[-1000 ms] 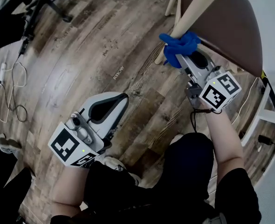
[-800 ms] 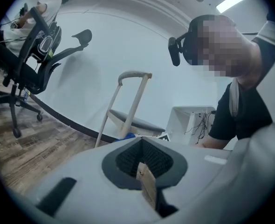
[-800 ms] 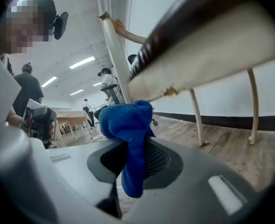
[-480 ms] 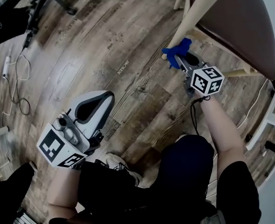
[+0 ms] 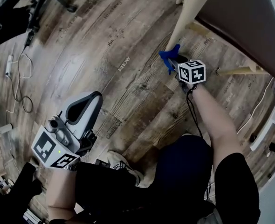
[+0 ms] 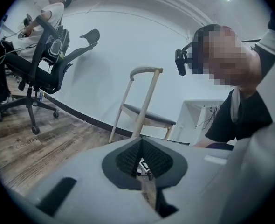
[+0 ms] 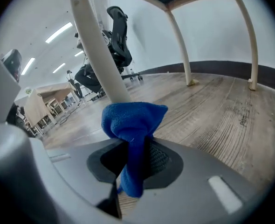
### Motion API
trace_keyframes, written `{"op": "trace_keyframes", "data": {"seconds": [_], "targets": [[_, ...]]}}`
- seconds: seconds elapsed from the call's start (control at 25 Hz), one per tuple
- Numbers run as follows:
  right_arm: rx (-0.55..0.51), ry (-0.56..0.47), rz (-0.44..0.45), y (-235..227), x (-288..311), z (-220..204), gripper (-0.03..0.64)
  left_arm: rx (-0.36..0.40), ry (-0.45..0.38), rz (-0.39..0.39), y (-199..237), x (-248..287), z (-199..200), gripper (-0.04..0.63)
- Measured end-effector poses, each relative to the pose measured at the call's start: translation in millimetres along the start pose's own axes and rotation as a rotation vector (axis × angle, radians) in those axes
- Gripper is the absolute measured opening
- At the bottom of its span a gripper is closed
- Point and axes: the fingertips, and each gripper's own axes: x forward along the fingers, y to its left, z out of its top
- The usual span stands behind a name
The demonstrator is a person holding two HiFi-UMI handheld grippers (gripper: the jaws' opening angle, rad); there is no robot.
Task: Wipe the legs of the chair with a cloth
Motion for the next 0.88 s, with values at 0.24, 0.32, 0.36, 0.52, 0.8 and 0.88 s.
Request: {"op": "trace_keyframes", "data": {"seconds": [0.24,0.32,0.36,0.52,0.8,0.88], "targets": [[-0.025,0.104,-0.054,-8,24,-26,0.087,0.013,0.028,0.009,-1,-2,-7,0.005],[-0.021,0.097,-0.046,-8,24,-25,0.087,0.015,0.025,0.013,-1,-4,-6,0.005],[-0.018,0.095,-0.044,-8,23,-24,0.087,0.013,0.022,0.014,-2,-4,-5,0.005],[0.005,0.063,-0.050,-6,12,-16,0.087,0.008,-0.002,-0.003,-8,-2,0,0.005],[0.000,-0.117,0.009,29,-39,45,0.087,0.032,-0.014,-0.061,-19,12,2,0.005],[-0.012,-0.168,0.021,40,-57,67,0.087,0.036,-0.022,-0.084,-21,20,3,0.005]]}}
